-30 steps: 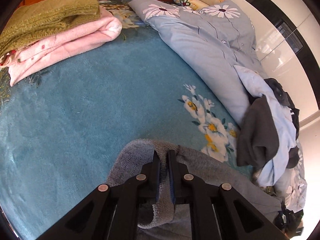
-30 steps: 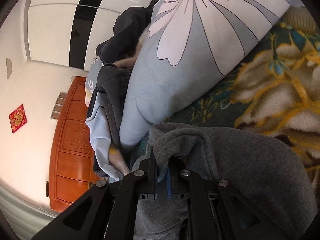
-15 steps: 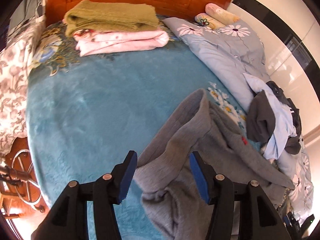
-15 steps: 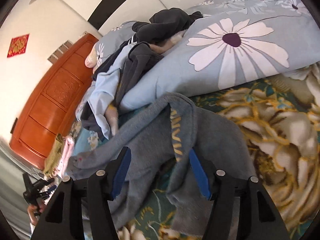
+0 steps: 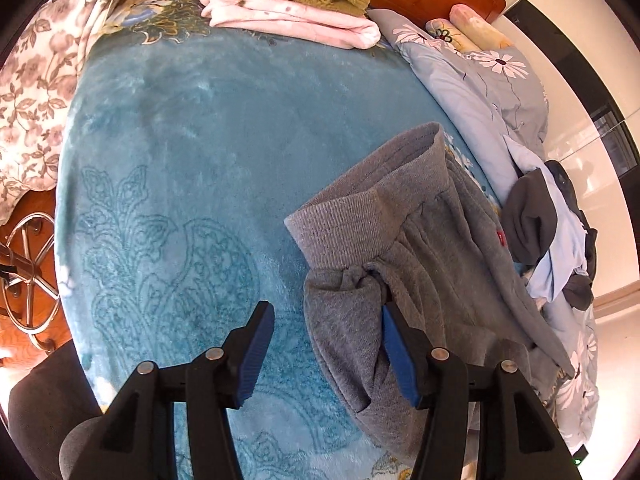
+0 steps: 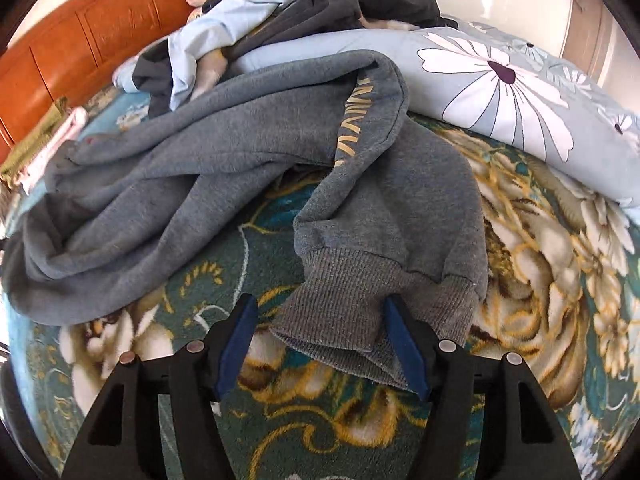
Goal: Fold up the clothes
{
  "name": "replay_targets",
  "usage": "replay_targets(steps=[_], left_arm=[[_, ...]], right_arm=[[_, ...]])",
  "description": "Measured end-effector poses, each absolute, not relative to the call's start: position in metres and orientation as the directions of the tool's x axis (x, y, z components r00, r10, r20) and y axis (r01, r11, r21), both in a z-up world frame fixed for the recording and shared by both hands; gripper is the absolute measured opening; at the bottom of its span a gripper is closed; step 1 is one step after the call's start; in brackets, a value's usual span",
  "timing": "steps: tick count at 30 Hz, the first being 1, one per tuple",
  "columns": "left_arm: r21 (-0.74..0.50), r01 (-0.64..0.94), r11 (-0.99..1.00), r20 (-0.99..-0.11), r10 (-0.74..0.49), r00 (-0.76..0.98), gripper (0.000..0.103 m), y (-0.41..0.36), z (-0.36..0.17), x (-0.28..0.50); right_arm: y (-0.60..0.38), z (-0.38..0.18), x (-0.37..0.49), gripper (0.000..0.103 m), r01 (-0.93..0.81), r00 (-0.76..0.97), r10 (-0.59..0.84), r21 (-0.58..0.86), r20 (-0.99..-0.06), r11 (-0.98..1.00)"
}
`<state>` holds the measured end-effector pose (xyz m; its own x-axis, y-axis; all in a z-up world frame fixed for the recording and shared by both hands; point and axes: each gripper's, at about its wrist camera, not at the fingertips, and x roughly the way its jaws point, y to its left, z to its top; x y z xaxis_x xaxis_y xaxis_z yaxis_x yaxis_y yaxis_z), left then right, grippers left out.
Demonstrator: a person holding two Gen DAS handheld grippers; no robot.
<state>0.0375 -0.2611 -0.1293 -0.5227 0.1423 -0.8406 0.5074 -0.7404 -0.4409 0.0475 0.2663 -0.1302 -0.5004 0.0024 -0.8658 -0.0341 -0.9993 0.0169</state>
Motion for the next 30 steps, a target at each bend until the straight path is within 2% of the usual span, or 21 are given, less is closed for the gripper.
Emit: replay_targets(steps=[1, 5, 6, 10, 12, 14, 17, 22, 27, 30], left_arm=[[-0.442, 0.506, -0.741, -0.84, 0.144, -0.523, 0.059, -0.26, -0.129, 0.038], [-0.449, 0.504, -0.738, -0.84, 0.157, -0.519, 0.059, -0.258, -0.132, 0.038], [-0.452, 0.504, -0.735, -0.84, 0.161, -0.518, 0.059, -0.258, -0.133, 0.038], [-0.462, 0.503, -0.73, -0.836, 0.168, -0.523, 0.059, -0.258, -0.133, 0.037], [-0.468, 0.499, -0.729, -0.833, 0.174, -0.525, 0.059, -0.259, -0.133, 0.037], [-0.474, 0.499, -0.725, -0.83, 0.179, -0.528, 0.059, -0.26, -0.134, 0.037], [-0.486, 0.503, -0.715, -0.826, 0.186, -0.533, 0.059, -0.26, -0.137, 0.038], [-0.507, 0.512, -0.694, -0.818, 0.199, -0.54, 0.059, -0.263, -0.141, 0.038], [-0.518, 0.505, -0.69, -0.812, 0.212, -0.543, 0.057, -0.263, -0.142, 0.034], [-0.52, 0.499, -0.693, -0.81, 0.213, -0.547, 0.057, -0.262, -0.141, 0.034]], right_arm=[[0.267, -0.13, 0.048, 0.053, -0.046, -0.499, 0.023, 0.001, -0.866, -0.999], [0.29, -0.123, 0.05, 0.017, -0.109, -0.495, -0.001, 0.064, -0.869, -0.992], [0.3, -0.12, 0.049, 0.015, -0.122, -0.497, -0.042, 0.118, -0.867, -0.986], [0.358, -0.094, 0.044, 0.013, -0.206, -0.611, -0.232, 0.435, -0.757, -0.876], [0.392, -0.077, 0.039, 0.013, -0.239, -0.689, -0.258, 0.548, -0.678, -0.802], [0.422, -0.061, 0.032, 0.012, -0.27, -0.743, -0.229, 0.595, -0.629, -0.757], [0.459, -0.044, 0.018, 0.012, -0.337, -0.78, -0.134, 0.591, -0.611, -0.733], [0.512, -0.046, -0.002, 0.012, -0.461, -0.768, -0.029, 0.584, -0.64, -0.668], [0.521, -0.07, -0.016, 0.012, -0.506, -0.727, -0.053, 0.586, -0.685, -0.632], [0.514, -0.072, -0.014, 0.016, -0.496, -0.72, -0.064, 0.576, -0.691, -0.65]])
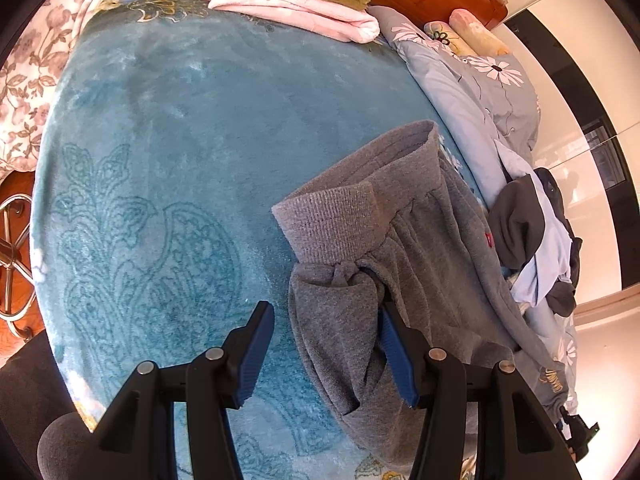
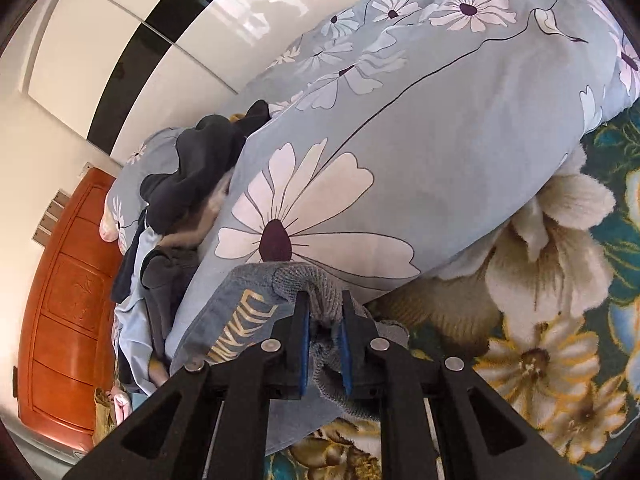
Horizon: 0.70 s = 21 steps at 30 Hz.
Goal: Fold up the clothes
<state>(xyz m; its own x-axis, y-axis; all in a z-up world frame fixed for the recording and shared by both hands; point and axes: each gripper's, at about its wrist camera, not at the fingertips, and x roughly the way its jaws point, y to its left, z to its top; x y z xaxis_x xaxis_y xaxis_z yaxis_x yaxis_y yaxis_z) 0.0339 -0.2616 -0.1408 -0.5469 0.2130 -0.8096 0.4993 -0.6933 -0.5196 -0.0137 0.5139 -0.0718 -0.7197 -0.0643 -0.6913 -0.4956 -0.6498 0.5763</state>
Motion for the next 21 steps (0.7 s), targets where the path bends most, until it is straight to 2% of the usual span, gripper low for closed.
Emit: replay_targets(steps=[1, 3, 4, 7, 8, 12, 16, 21], left_arm=[[-0.522, 0.497, -0.693, -0.807, 0.214, -0.55, 0.057, -0.261, -0.141, 0.034], [-0.53, 0.491, -0.692, -0.8, 0.216, -0.559, 0.056, -0.261, -0.14, 0.035], [-0.535, 0.486, -0.691, -0.796, 0.219, -0.565, 0.054, -0.26, -0.139, 0.035], [-0.546, 0.469, -0.694, -0.787, 0.233, -0.572, 0.049, -0.256, -0.139, 0.033], [-0.552, 0.465, -0.692, -0.783, 0.239, -0.574, 0.046, -0.255, -0.139, 0.032], [-0.562, 0.455, -0.691, -0.776, 0.251, -0.578, 0.035, -0.25, -0.14, 0.031], [-0.542, 0.449, -0.711, -0.778, 0.223, -0.587, 0.014, -0.247, -0.134, 0.033], [-0.589, 0.44, -0.678, -0.736, 0.227, -0.638, 0.012, -0.255, -0.122, 0.038]], right_arm=[[0.513, -0.069, -0.012, 0.02, -0.495, -0.719, -0.054, 0.565, -0.693, -0.661], [0.511, -0.058, -0.002, 0.048, -0.5, -0.725, -0.009, 0.535, -0.689, -0.682], [0.509, -0.051, 0.005, 0.051, -0.504, -0.731, 0.023, 0.516, -0.683, -0.692], [0.492, -0.037, 0.026, 0.051, -0.471, -0.746, 0.057, 0.464, -0.664, -0.75], [0.481, -0.037, 0.033, 0.051, -0.434, -0.753, 0.024, 0.468, -0.657, -0.77], [0.413, -0.073, 0.041, 0.051, -0.267, -0.685, -0.235, 0.537, -0.69, -0.8], [0.341, -0.122, 0.032, 0.051, -0.158, -0.575, -0.444, 0.626, -0.687, -0.763], [0.3, -0.153, 0.001, 0.051, -0.165, -0.563, -0.523, 0.707, -0.64, -0.687]])
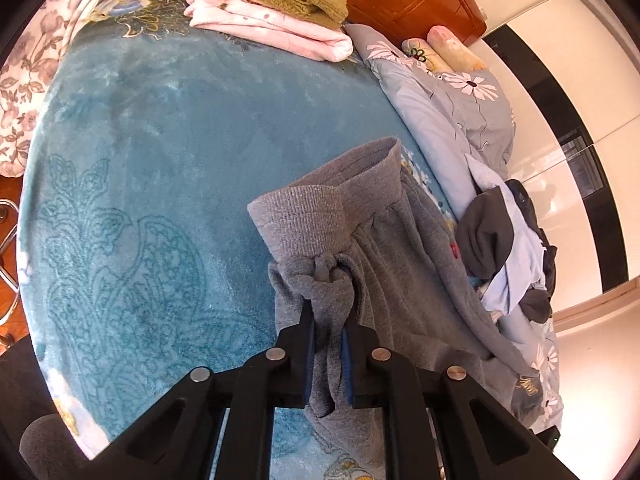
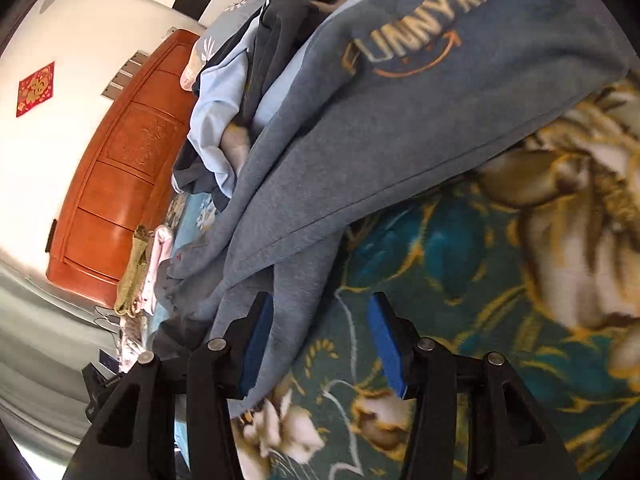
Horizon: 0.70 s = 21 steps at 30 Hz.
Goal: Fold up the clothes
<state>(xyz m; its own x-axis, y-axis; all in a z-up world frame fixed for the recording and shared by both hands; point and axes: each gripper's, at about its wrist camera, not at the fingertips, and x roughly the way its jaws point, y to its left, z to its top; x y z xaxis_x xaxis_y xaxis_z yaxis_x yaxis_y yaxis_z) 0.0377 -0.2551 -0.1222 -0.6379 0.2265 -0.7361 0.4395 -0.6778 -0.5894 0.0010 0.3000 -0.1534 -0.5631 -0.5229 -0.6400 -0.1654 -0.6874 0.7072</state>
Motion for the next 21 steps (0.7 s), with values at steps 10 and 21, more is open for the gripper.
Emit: replay_targets(steps=[10, 21], left_arm=[[-0.629, 0.39, -0.672, -0.683, 0.24, -0.69, 0.012, -0.275, -0.089, 0.026], [-0.664, 0.382, -0.643, -0.648, 0.239, -0.723, 0.012, -0.298, -0.073, 0.023]], right_arm=[[0.283, -0.141, -0.004, 0.004, -0.136, -0.601, -0.593, 0.8, -0.536, -0.585], [0.268, -0.028, 0.075, 0.003, 0.192, -0.629, -0.676, 0.766, -0.384, -0.614]])
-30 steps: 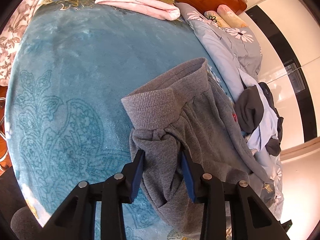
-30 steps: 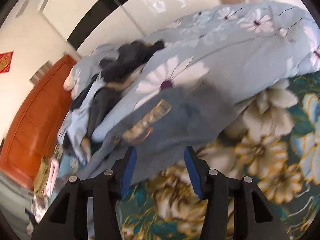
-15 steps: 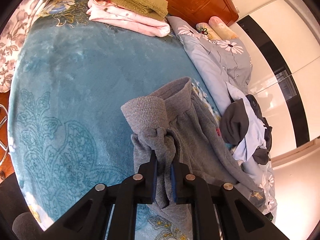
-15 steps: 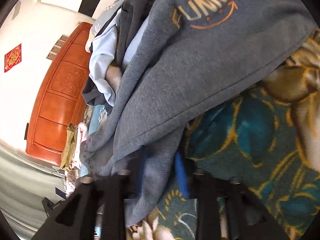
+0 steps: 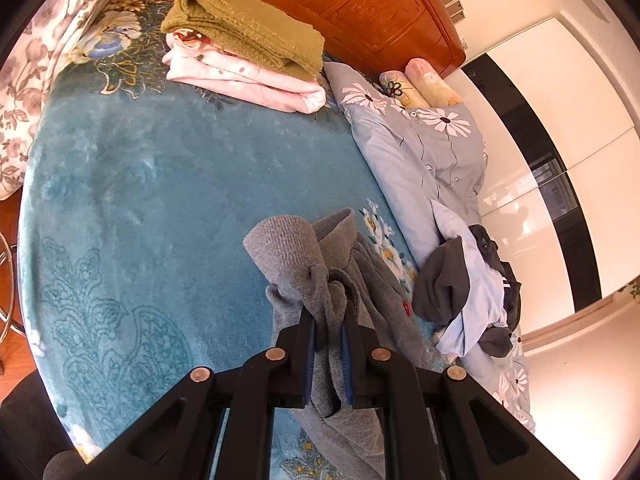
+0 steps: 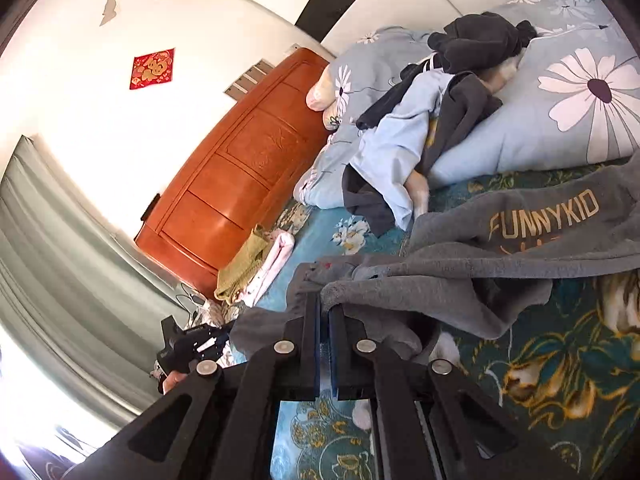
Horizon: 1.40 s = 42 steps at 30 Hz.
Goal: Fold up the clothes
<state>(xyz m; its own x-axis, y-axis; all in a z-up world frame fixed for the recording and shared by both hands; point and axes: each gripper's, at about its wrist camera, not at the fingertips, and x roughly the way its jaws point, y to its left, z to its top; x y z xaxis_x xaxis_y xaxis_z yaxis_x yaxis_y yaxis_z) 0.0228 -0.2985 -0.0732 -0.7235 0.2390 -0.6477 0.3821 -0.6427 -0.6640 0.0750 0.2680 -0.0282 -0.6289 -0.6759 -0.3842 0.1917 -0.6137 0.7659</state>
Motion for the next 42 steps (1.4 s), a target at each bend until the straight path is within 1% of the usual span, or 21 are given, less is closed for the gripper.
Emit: replay_targets(steps=[2, 6, 8, 10, 12, 15, 18, 20, 23, 26, 28, 33, 34, 35, 38, 40, 42], left_arm=[[-0.654, 0.383, -0.652, -0.657, 0.24, -0.714, 0.012, -0.297, -0.075, 0.022], [-0.648, 0.34, -0.681, -0.653, 0.268, -0.708, 0.012, -0.281, -0.067, 0.01], [-0.648, 0.296, -0.702, -0.632, 0.279, -0.723, 0.012, -0.271, -0.055, 0.005], [-0.656, 0.249, -0.713, -0.6, 0.292, -0.745, 0.012, -0.263, -0.041, 0.002], [-0.664, 0.223, -0.714, -0.579, 0.301, -0.758, 0.012, -0.261, -0.032, 0.001], [-0.645, 0.243, -0.725, -0.593, 0.273, -0.758, 0.012, -0.267, -0.033, 0.006], [-0.623, 0.3, -0.722, -0.632, 0.239, -0.737, 0.012, -0.283, -0.048, 0.013], [-0.605, 0.352, -0.714, -0.669, 0.216, -0.711, 0.012, -0.296, -0.064, 0.019], [-0.58, 0.416, -0.7, -0.708, 0.181, -0.683, 0.012, -0.314, -0.084, 0.028], [-0.567, 0.457, -0.685, -0.717, 0.139, -0.683, 0.012, -0.327, -0.093, 0.032], [-0.578, 0.476, -0.663, -0.713, 0.126, -0.69, 0.012, -0.335, -0.097, 0.033], [-0.573, 0.506, -0.644, -0.726, 0.113, -0.678, 0.012, -0.339, -0.106, 0.033], [-0.568, 0.509, -0.646, -0.732, 0.114, -0.672, 0.012, -0.339, -0.108, 0.033], [-0.563, 0.512, -0.649, -0.738, 0.115, -0.665, 0.012, -0.338, -0.111, 0.033], [-0.56, 0.52, -0.645, -0.749, 0.125, -0.651, 0.012, -0.335, -0.117, 0.035], [-0.564, 0.52, -0.642, -0.75, 0.134, -0.648, 0.012, -0.335, -0.119, 0.038], [-0.57, 0.52, -0.637, -0.748, 0.141, -0.648, 0.012, -0.335, -0.12, 0.04]], right_arm=[[0.276, -0.045, 0.08, 0.003, 0.131, -0.623, -0.674, 0.797, -0.396, -0.59], [0.308, -0.04, 0.087, 0.003, 0.103, -0.684, -0.66, 0.855, -0.31, -0.509], [0.319, -0.012, 0.083, 0.003, 0.138, -0.721, -0.635, 0.841, -0.277, -0.523], [0.324, 0.027, 0.088, 0.003, 0.224, -0.757, -0.619, 0.806, -0.209, -0.547], [0.321, 0.067, 0.103, 0.003, 0.33, -0.78, -0.61, 0.736, -0.14, -0.591], [0.308, 0.091, 0.135, 0.003, 0.421, -0.772, -0.626, 0.649, -0.112, -0.634], [0.298, 0.039, 0.149, 0.003, 0.294, -0.69, -0.671, 0.742, -0.271, -0.602], [0.29, -0.008, 0.158, 0.003, 0.167, -0.601, -0.707, 0.806, -0.374, -0.568], [0.272, -0.082, 0.179, 0.003, -0.025, -0.461, -0.767, 0.871, -0.446, -0.491], [0.249, -0.112, 0.19, 0.004, -0.064, -0.36, -0.78, 0.848, -0.511, -0.526], [0.239, -0.115, 0.189, 0.006, -0.048, -0.31, -0.772, 0.82, -0.555, -0.57], [0.243, -0.094, 0.185, 0.008, 0.006, -0.292, -0.747, 0.78, -0.597, -0.626], [0.247, -0.087, 0.184, 0.011, 0.016, -0.303, -0.731, 0.763, -0.612, -0.646], [0.252, -0.081, 0.184, 0.019, 0.025, -0.314, -0.714, 0.746, -0.626, -0.666], [0.269, -0.063, 0.172, 0.036, 0.021, -0.383, -0.624, 0.67, -0.681, -0.743], [0.279, -0.059, 0.158, 0.04, 0.0, -0.43, -0.567, 0.628, -0.702, -0.778], [0.289, -0.067, 0.141, 0.041, -0.048, -0.462, -0.541, 0.629, -0.703, -0.776]])
